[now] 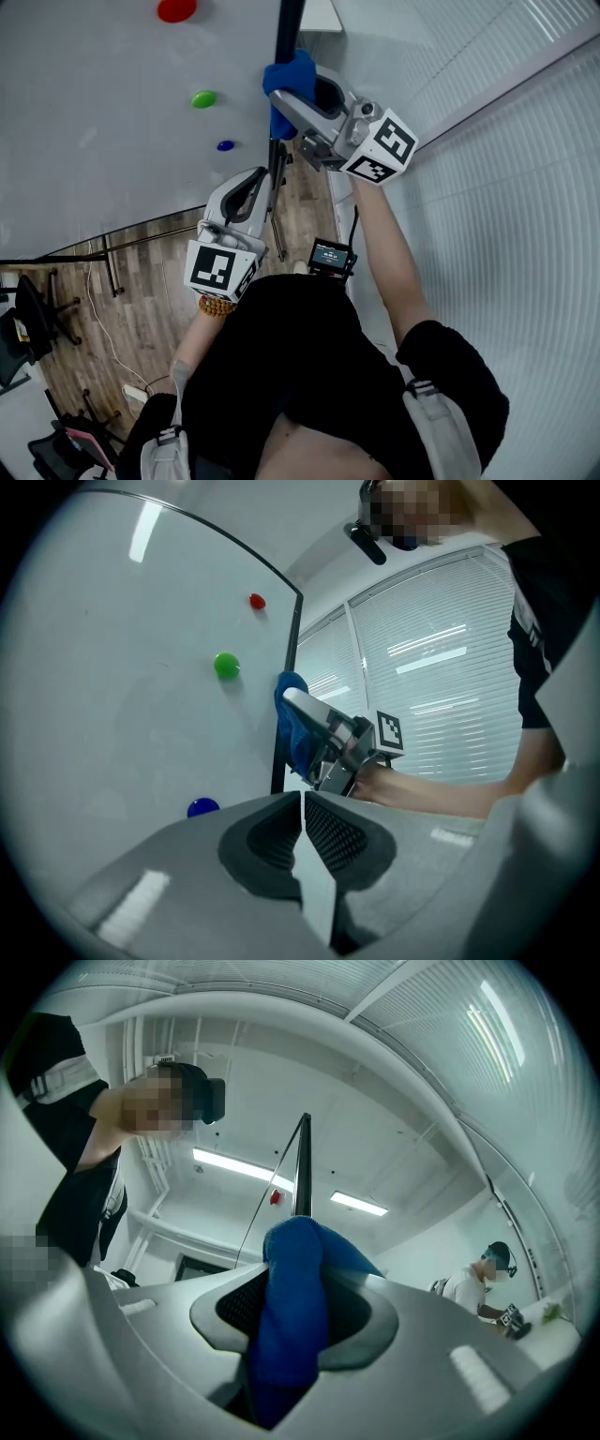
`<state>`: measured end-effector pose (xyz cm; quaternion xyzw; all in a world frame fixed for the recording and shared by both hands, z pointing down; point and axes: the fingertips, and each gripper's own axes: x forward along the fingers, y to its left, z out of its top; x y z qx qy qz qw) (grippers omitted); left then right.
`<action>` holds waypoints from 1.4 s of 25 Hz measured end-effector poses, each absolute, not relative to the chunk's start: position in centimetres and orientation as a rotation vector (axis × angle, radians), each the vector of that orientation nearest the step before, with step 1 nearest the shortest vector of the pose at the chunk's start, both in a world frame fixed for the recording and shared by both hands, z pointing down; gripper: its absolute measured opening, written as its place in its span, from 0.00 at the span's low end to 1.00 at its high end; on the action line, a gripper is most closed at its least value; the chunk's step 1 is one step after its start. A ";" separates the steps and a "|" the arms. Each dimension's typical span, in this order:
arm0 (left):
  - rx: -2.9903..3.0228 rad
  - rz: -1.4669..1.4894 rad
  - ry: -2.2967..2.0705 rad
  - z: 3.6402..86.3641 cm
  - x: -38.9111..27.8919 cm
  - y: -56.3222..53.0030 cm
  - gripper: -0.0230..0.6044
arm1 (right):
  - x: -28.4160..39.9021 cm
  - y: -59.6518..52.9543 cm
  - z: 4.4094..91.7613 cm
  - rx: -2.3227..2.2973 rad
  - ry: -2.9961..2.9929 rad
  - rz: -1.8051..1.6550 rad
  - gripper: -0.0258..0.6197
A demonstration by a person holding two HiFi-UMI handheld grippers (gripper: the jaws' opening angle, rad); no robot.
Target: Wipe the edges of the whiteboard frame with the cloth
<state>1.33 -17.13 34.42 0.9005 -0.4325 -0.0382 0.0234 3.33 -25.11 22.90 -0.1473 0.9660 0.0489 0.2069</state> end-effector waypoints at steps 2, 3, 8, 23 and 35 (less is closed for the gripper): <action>2.784 -0.115 -1.343 34.3 1.3 -17.2 0.04 | 3.3 -25.1 23.0 -0.408 2.691 0.134 0.30; 2.783 -0.114 -1.344 34.2 1.2 -17.3 0.04 | 3.4 -25.2 23.1 -0.407 2.690 0.134 0.30; 2.775 -0.108 -1.340 33.9 1.4 -17.6 0.04 | 3.5 -25.5 23.6 -0.411 2.698 0.121 0.30; 2.769 -0.099 -1.324 35.3 1.3 -16.6 0.04 | 3.3 -24.6 27.9 -0.468 2.747 0.091 0.30; 2.754 -0.077 -1.335 36.2 0.7 -16.4 0.04 | 3.5 -25.0 32.2 -0.527 2.809 0.059 0.30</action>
